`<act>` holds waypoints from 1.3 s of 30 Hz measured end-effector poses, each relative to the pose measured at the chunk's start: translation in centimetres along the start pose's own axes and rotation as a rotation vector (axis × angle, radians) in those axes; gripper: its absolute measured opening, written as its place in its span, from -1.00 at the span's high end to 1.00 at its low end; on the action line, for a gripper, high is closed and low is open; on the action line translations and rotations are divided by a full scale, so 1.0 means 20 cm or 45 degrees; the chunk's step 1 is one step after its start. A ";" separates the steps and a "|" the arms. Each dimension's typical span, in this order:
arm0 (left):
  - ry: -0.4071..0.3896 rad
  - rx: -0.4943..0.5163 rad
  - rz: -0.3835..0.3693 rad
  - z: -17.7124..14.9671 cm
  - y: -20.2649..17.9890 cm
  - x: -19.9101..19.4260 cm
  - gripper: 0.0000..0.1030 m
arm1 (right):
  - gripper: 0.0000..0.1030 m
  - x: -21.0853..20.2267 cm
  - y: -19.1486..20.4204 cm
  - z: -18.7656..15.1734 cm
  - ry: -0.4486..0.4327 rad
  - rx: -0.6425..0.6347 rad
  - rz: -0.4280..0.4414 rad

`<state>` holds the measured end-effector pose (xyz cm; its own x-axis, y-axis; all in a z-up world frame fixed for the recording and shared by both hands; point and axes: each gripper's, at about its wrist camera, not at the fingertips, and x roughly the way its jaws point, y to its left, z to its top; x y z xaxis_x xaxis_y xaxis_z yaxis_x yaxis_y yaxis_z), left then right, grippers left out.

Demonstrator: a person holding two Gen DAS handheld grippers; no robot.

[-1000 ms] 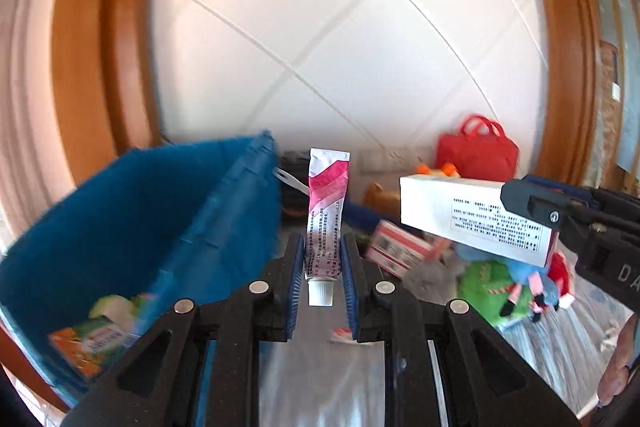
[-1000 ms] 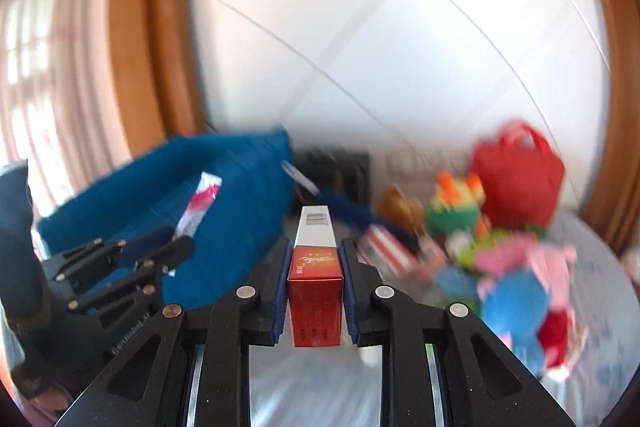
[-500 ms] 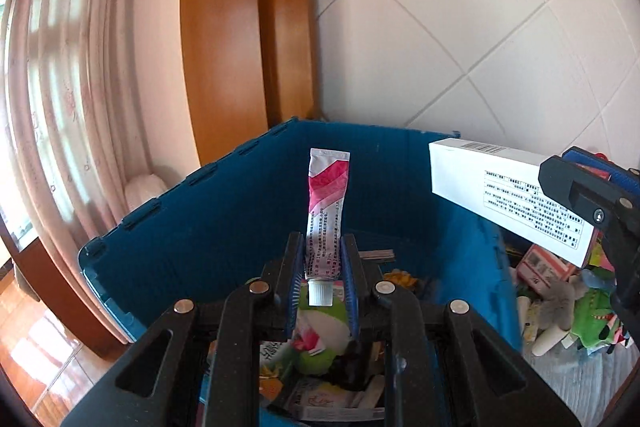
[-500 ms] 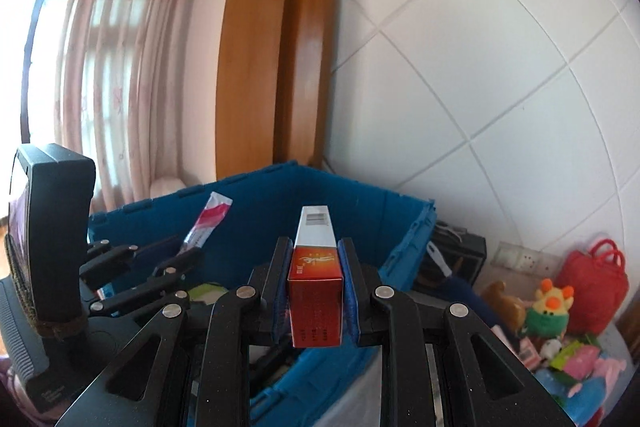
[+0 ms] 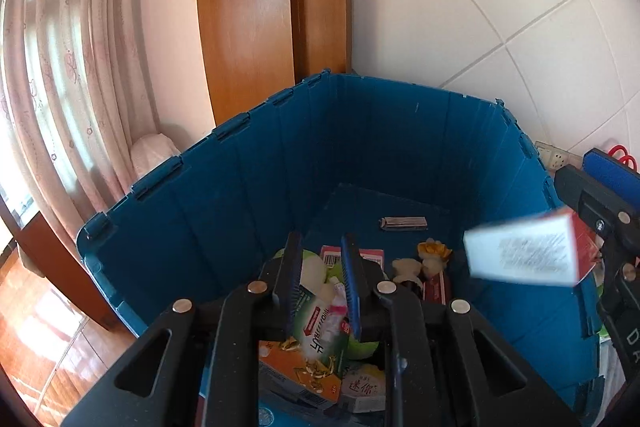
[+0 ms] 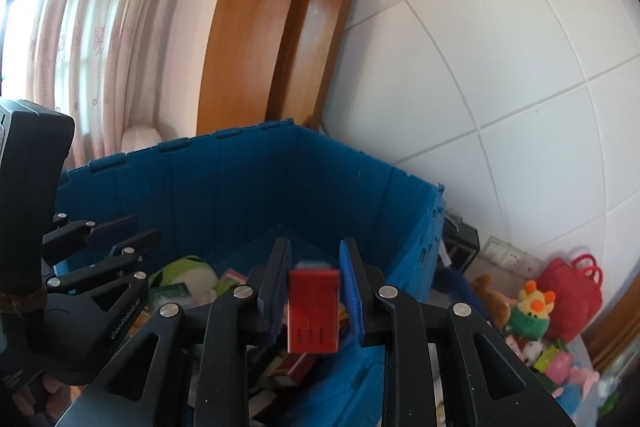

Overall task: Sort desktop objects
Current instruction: 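Move both tools back over the table pile, then grasp the white-and-red ointment box with the left gripper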

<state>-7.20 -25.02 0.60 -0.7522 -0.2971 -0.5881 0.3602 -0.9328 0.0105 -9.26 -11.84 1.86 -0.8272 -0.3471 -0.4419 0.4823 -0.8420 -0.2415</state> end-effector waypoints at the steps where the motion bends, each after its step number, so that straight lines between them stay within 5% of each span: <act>1: -0.002 -0.008 -0.013 0.00 0.01 0.00 0.62 | 0.04 -0.01 0.00 0.00 -0.003 0.002 -0.012; 2: -0.007 -0.021 -0.036 -0.01 0.02 -0.01 0.62 | -0.32 -0.02 -0.01 -0.01 -0.008 0.005 -0.018; 4: -0.009 -0.028 -0.057 -0.01 0.04 0.00 0.62 | -0.58 -0.06 -0.01 -0.01 -0.031 0.010 -0.032; 10: -0.056 -0.030 -0.124 -0.05 0.05 -0.08 0.61 | -0.94 -0.24 -0.10 -0.07 -0.103 0.066 -0.086; 19: -0.314 0.001 -0.153 -0.10 -0.13 -0.35 0.44 | -0.99 -0.53 -0.48 -0.35 -0.094 0.262 -0.285; 24: -0.371 0.036 -0.392 -0.13 -0.35 -0.45 0.44 | -0.99 -0.70 -0.79 -0.60 -0.034 0.394 -0.462; 28: -0.338 0.146 -0.440 -0.16 -0.63 -0.52 0.42 | -0.99 -0.82 -1.09 -0.84 0.029 0.496 -0.626; 30: -0.325 0.159 -0.474 -0.18 -0.76 -0.54 0.12 | -0.99 -0.87 -1.23 -0.94 0.061 0.543 -0.683; 32: -0.301 0.148 -0.503 -0.18 -0.90 -0.54 -0.57 | -0.99 -0.91 -1.40 -1.06 0.102 0.587 -0.738; 35: -0.279 0.162 -0.519 -0.23 -1.14 -0.49 -0.65 | -0.99 -0.94 -1.63 -1.22 0.172 0.637 -0.788; 39: -0.127 0.207 -0.533 -0.32 -1.43 -0.31 -0.65 | -0.99 -0.94 -1.92 -1.45 0.288 0.688 -0.815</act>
<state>-9.25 4.90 -1.20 -0.8668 0.1015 -0.4883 -0.0715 -0.9942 -0.0797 -3.83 39.09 -5.54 -0.7880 0.3026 -0.5361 -0.3066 -0.9481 -0.0845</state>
